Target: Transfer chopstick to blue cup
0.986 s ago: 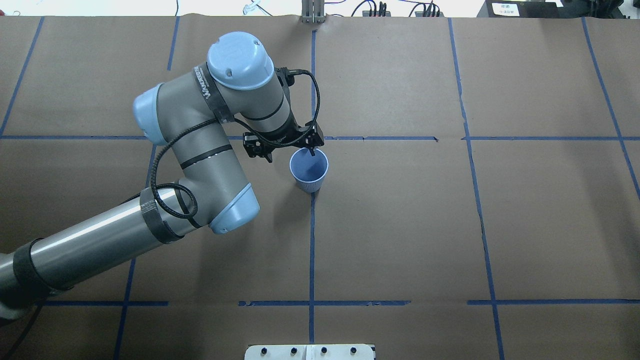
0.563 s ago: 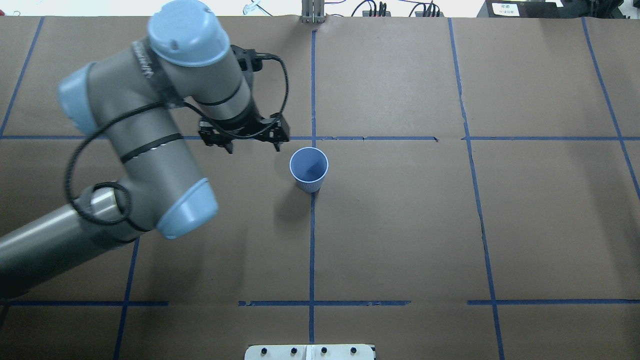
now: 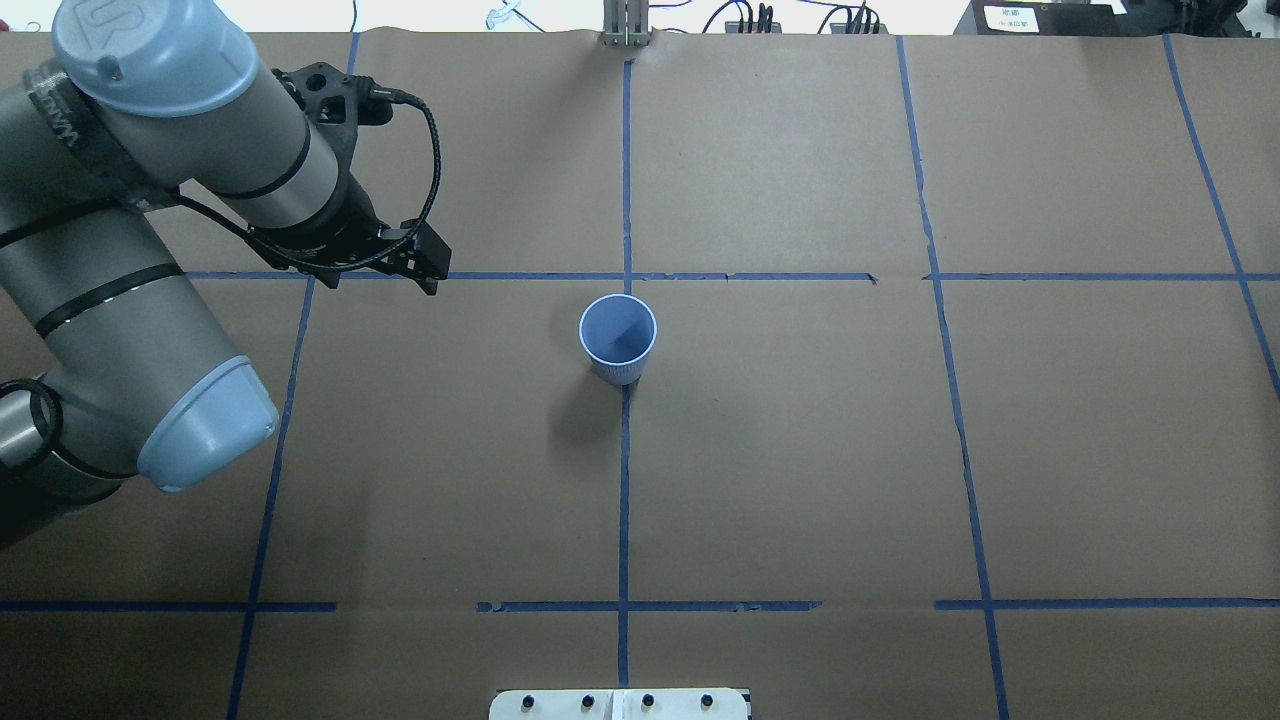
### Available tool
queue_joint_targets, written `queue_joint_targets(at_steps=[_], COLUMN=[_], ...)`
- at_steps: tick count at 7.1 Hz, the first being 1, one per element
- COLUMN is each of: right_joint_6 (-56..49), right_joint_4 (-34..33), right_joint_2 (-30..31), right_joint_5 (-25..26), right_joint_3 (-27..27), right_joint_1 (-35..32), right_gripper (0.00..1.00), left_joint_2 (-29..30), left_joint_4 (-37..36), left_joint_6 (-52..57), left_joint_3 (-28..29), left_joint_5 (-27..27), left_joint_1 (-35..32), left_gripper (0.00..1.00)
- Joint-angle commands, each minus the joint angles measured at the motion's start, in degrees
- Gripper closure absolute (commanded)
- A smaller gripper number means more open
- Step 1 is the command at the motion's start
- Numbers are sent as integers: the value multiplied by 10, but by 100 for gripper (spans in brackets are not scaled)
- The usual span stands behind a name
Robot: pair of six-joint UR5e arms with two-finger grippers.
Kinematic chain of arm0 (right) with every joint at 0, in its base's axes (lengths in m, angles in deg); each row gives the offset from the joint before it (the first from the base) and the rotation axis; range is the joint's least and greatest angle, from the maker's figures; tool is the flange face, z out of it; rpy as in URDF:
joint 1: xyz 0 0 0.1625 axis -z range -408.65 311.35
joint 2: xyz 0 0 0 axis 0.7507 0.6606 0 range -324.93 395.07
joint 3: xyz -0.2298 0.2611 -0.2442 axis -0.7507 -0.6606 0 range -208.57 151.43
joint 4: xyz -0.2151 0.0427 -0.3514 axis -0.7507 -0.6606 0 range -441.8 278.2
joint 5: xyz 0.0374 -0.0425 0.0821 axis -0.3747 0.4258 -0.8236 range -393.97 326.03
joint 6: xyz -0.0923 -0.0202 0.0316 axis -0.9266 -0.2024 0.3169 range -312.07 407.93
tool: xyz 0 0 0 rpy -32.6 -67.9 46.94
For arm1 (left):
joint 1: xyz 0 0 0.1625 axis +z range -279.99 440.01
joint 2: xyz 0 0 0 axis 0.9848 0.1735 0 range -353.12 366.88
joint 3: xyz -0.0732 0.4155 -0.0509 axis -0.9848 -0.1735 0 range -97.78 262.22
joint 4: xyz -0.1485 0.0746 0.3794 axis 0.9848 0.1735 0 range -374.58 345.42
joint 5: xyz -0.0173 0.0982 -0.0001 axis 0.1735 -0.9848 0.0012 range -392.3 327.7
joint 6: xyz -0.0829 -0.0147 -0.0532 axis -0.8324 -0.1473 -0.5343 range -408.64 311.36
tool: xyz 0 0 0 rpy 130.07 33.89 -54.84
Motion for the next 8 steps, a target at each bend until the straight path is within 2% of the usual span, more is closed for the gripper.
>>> queue_joint_targets(at_steps=[1,3,5,8], right_joint_6=[27,30,33,62], right_joint_4=[6,9,11,11], right_joint_2=[-15,-4,-8,-25], right_joint_5=[-17,-7,49,96], right_joint_3=[-28,-42,-52,-55], right_joint_1=[-22,-28,-27,-28], right_gripper=[0,0,0,0], left_joint_2=[-5,-4,-2,-1], left_joint_4=[1,1,1,1], left_joint_6=[3,2,2,1], left_joint_3=[-1,-1,-1,0], left_joint_5=[-2,1,1,2], left_joint_1=[-2,-1,0,0], left_gripper=[0,0,0,0])
